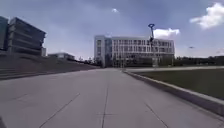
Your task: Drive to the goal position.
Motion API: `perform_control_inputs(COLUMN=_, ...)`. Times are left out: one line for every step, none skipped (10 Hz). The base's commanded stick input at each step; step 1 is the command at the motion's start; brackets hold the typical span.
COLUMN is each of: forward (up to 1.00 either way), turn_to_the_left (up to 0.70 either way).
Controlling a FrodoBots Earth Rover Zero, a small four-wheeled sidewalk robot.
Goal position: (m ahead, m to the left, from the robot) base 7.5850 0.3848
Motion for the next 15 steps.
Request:
perform_control_inputs(forward=0.70, turn_to_the_left=0.00)
perform_control_inputs(forward=0.70, turn_to_the_left=0.00)
perform_control_inputs(forward=0.70, turn_to_the_left=0.00)
perform_control_inputs(forward=0.70, turn_to_the_left=0.00)
perform_control_inputs(forward=0.70, turn_to_the_left=0.00)
perform_control_inputs(forward=0.70, turn_to_the_left=0.00)
perform_control_inputs(forward=0.70, turn_to_the_left=0.00)
perform_control_inputs(forward=0.70, turn_to_the_left=0.00)
perform_control_inputs(forward=0.70, turn_to_the_left=0.00)
perform_control_inputs(forward=0.70, turn_to_the_left=0.00)
perform_control_inputs(forward=0.70, turn_to_the_left=0.00)
perform_control_inputs(forward=0.70, turn_to_the_left=0.00)
perform_control_inputs(forward=0.70, turn_to_the_left=0.00)
perform_control_inputs(forward=0.70, turn_to_the_left=0.00)
perform_control_inputs(forward=0.70, turn_to_the_left=0.00)
